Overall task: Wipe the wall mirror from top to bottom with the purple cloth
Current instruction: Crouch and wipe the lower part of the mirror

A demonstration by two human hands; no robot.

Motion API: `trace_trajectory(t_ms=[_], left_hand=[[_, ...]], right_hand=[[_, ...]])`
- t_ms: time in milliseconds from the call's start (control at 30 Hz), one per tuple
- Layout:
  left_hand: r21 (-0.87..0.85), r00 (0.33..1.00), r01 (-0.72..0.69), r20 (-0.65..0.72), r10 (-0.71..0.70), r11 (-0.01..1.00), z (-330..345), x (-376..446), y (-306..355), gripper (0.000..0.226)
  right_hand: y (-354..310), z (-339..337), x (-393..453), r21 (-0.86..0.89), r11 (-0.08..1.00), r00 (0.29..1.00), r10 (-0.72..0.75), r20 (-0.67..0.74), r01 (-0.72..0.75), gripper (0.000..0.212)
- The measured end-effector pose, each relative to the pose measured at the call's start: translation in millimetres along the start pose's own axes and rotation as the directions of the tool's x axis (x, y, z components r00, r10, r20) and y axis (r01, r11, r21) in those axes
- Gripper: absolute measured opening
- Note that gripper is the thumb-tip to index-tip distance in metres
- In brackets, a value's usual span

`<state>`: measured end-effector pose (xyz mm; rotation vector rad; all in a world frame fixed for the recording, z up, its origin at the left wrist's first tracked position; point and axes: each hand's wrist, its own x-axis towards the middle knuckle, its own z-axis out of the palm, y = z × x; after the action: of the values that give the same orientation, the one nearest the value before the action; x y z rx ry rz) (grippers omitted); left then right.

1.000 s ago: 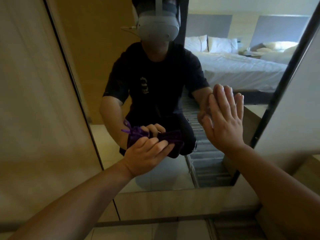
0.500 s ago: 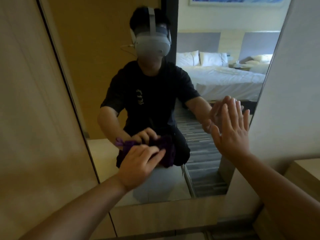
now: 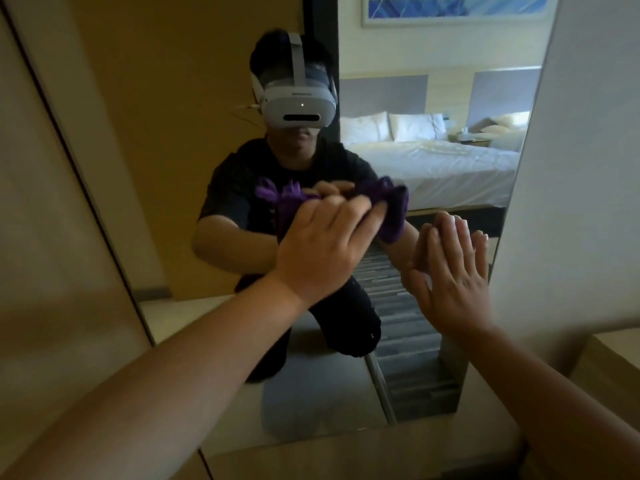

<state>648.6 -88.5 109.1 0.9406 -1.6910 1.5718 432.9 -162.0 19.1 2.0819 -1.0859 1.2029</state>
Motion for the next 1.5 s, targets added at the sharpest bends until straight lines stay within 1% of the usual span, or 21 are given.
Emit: trace_trajectory(t_ms=[100, 167, 233, 267, 433, 500, 567, 633, 667, 733, 800, 867, 933, 1000, 1067, 1167, 1267, 1400, 1500], left_hand=[[-0.084, 0.992, -0.038, 0.117, 0.047, 0.996, 2, -77, 42, 0.033], [-0.132, 0.974, -0.092, 0.195, 0.116, 0.987, 1, -132, 69, 0.034], [-0.164, 0.954, -0.128, 0.25, 0.167, 0.978, 1, -173, 89, 0.031], [-0.177, 0.951, -0.123, 0.262, 0.167, 0.977, 2, -184, 95, 0.029], [-0.19, 0.956, -0.108, 0.25, 0.154, 0.976, 1, -188, 98, 0.026], [-0.225, 0.949, -0.09, 0.277, 0.153, 0.97, -1, -184, 95, 0.027], [-0.264, 0.926, -0.079, 0.337, 0.169, 0.961, -8, -177, 94, 0.029], [-0.296, 0.916, -0.069, 0.361, 0.178, 0.953, -15, -163, 89, 0.033], [-0.304, 0.928, -0.051, 0.337, 0.158, 0.951, -17, -151, 85, 0.034], [-0.289, 0.968, 0.02, 0.247, 0.054, 0.957, -16, -114, 71, 0.031], [-0.239, 0.989, 0.087, 0.138, -0.055, 0.967, -10, -62, 52, 0.031], [-0.167, 0.996, 0.088, 0.012, -0.087, 0.982, 0, -1, 29, 0.03], [-0.085, 0.995, 0.061, -0.074, -0.067, 0.995, 12, 61, 4, 0.031], [-0.008, 0.994, 0.063, -0.089, -0.063, 0.998, 21, 110, -13, 0.031], [0.036, 0.995, 0.083, -0.065, -0.08, 0.996, 25, 128, -12, 0.031], [0.017, 1.0, 0.016, -0.025, -0.016, 1.0, 26, 99, 11, 0.03], [-0.038, 0.994, -0.075, 0.077, 0.078, 0.996, 25, 27, 52, 0.033], [-0.135, 0.967, -0.149, 0.187, 0.173, 0.98, 24, -80, 99, 0.036], [-0.164, 0.955, -0.155, 0.229, 0.191, 0.974, 21, -130, 118, 0.037]], right_hand=[[1, 1, 0, 0.02, 1.0, 1.0, -0.005, -0.012, 0.006, 0.065], [1, -1, -1, 0.026, 1.0, 1.0, -0.002, 0.007, 0.002, 0.064], [3, -4, -1, 0.029, 1.0, 1.0, -0.012, 0.025, 0.011, 0.062], [3, -6, -1, 0.026, 1.0, 0.999, -0.018, 0.033, 0.017, 0.061], [1, -16, -1, 0.039, 0.999, 0.996, -0.005, 0.092, 0.001, 0.061], [8, -19, -8, 0.031, 0.996, 0.993, 0.075, 0.091, -0.079, 0.063], [22, -23, -11, -0.003, 0.984, 0.978, 0.178, 0.113, -0.179, 0.064], [35, -24, -13, -0.042, 0.982, 0.97, 0.189, 0.154, -0.185, 0.066], [39, -23, -12, -0.049, 0.984, 0.97, 0.175, 0.167, -0.169, 0.066], [40, -21, -12, -0.051, 0.987, 0.973, 0.161, 0.167, -0.155, 0.065], [37, -18, -12, -0.033, 0.986, 0.975, 0.169, 0.148, -0.166, 0.064], [37, -15, -13, -0.013, 0.986, 0.978, 0.168, 0.126, -0.168, 0.063], [40, -14, -13, -0.017, 0.988, 0.981, 0.155, 0.119, -0.154, 0.063], [43, -13, -14, -0.024, 0.99, 0.983, 0.142, 0.114, -0.14, 0.063], [44, -12, -14, -0.017, 0.991, 0.987, 0.133, 0.093, -0.132, 0.062], [43, -10, -14, 0.006, 0.991, 0.99, 0.13, 0.06, -0.131, 0.061], [42, -11, -15, 0.013, 0.992, 0.991, 0.124, 0.043, -0.125, 0.06], [49, -17, -15, -0.024, 0.995, 0.99, 0.096, 0.106, -0.094, 0.059], [52, -22, -15, -0.036, 0.996, 0.987, 0.086, 0.137, -0.082, 0.059]])
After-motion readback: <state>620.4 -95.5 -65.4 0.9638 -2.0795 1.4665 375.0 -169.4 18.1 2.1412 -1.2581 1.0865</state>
